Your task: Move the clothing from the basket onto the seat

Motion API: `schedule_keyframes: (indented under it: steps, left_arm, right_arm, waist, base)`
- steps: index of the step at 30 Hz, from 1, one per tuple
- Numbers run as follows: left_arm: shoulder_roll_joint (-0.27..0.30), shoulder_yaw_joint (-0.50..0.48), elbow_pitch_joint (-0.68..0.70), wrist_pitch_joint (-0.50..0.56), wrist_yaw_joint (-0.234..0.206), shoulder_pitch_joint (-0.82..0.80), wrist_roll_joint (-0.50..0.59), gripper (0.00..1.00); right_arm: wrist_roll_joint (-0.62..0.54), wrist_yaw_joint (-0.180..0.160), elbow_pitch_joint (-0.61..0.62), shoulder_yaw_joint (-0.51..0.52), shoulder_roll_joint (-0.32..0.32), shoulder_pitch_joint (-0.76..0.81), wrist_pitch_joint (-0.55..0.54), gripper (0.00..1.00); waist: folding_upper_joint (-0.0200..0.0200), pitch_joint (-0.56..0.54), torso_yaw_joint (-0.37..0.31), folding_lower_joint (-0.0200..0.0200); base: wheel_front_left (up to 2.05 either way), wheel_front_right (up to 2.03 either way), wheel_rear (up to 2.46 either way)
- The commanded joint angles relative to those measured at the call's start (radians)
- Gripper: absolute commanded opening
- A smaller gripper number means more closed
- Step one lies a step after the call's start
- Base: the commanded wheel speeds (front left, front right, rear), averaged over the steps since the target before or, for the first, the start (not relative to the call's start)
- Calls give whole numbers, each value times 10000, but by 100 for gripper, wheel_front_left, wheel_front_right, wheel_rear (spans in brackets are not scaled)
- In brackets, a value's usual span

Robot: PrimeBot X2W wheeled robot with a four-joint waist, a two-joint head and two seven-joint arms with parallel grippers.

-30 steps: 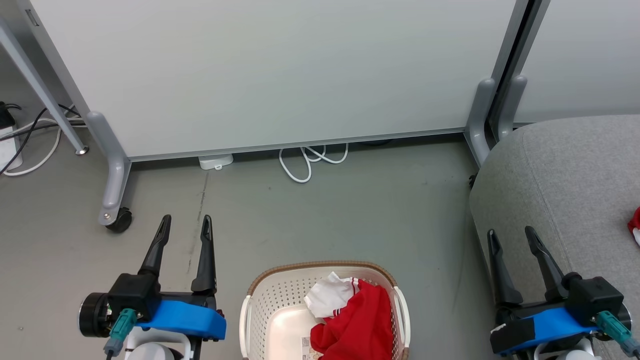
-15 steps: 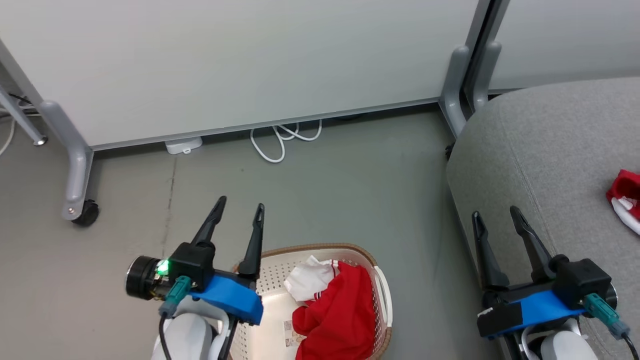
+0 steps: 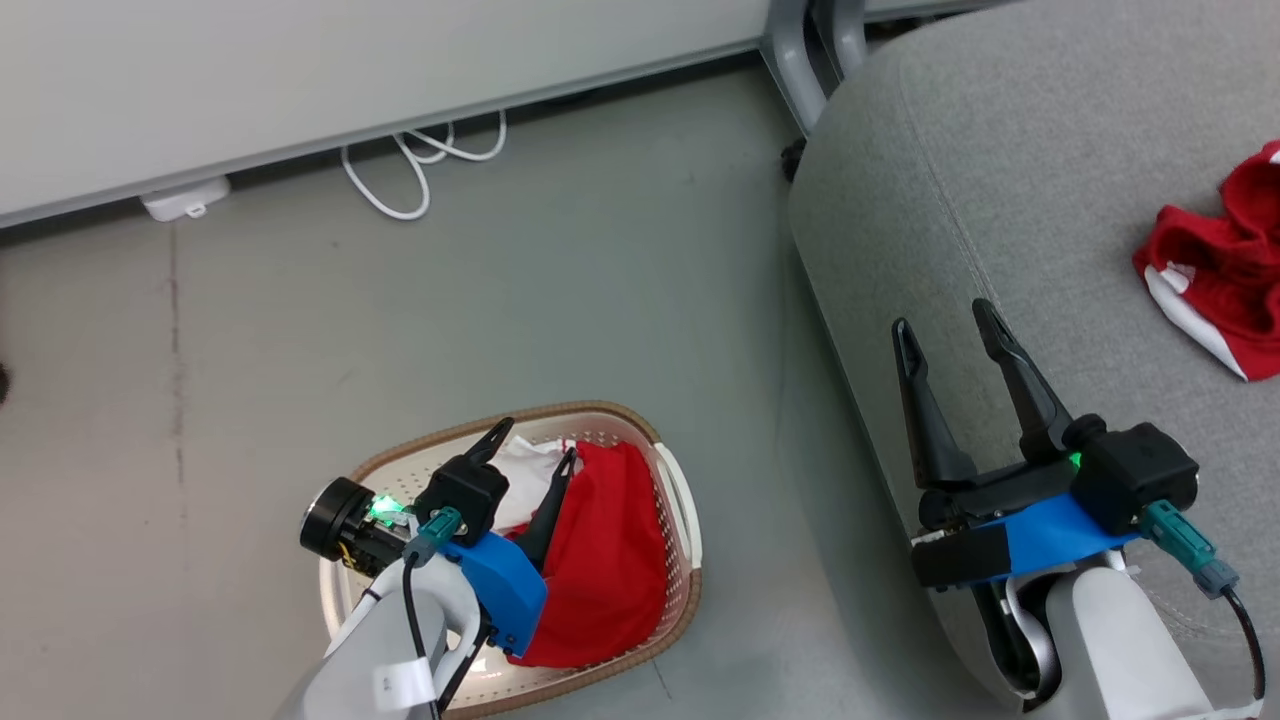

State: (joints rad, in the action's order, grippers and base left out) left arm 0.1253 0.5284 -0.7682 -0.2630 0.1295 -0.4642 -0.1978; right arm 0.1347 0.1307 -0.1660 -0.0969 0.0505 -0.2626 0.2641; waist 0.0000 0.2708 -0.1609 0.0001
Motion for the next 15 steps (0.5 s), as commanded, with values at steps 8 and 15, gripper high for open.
schedule_keyframes:
  steps: [8,15]
  left_arm:
    - [316,1838,-2238,-26,15,-1541,-794,100]
    - [434,3291,-3726,200,15,-2765,-1547,100]
  right_arm:
    - [75,1,409,-264,-3,-871,6,100]
    - [225,1,771,-380,-5,-1383,6,100]
  waist:
    - [0,1950,-1139,-1]
    - [0,3312,-1471,-1]
  base:
    - [0,0,0]
    - [0,0,0]
